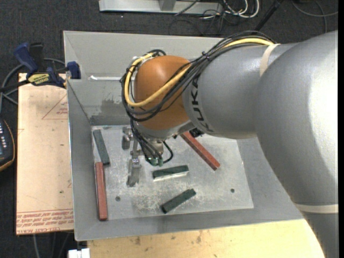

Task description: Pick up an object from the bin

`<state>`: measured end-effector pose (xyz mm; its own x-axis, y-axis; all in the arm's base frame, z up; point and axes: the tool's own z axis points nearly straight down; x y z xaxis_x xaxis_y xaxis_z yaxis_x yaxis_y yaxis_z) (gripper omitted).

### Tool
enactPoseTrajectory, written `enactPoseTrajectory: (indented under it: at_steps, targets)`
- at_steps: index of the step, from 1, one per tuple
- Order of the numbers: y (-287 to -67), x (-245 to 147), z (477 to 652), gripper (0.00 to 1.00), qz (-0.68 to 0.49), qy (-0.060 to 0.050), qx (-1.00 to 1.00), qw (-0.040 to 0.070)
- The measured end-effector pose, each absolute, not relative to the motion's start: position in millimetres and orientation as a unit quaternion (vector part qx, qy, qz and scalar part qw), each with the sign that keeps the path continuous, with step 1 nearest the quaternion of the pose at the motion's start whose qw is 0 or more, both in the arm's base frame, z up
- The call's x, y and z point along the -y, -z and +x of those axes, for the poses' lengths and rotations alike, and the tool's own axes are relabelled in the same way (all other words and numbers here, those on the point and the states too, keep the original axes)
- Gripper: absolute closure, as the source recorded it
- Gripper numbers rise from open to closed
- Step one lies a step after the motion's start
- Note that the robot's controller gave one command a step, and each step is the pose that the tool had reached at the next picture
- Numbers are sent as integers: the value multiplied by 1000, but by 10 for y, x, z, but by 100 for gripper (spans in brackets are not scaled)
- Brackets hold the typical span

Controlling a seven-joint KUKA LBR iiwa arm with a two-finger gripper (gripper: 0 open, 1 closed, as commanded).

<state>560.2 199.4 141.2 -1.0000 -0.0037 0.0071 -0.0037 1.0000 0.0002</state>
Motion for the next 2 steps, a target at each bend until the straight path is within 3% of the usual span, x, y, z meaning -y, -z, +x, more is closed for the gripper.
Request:
enactPoseTrajectory:
  at_steps: [1, 2]
  targets:
    - [-767, -1085, 5180, 0, -66, -2, 998, 4]
    - [-714, -217, 5272, 0, -95, 0, 996, 0]
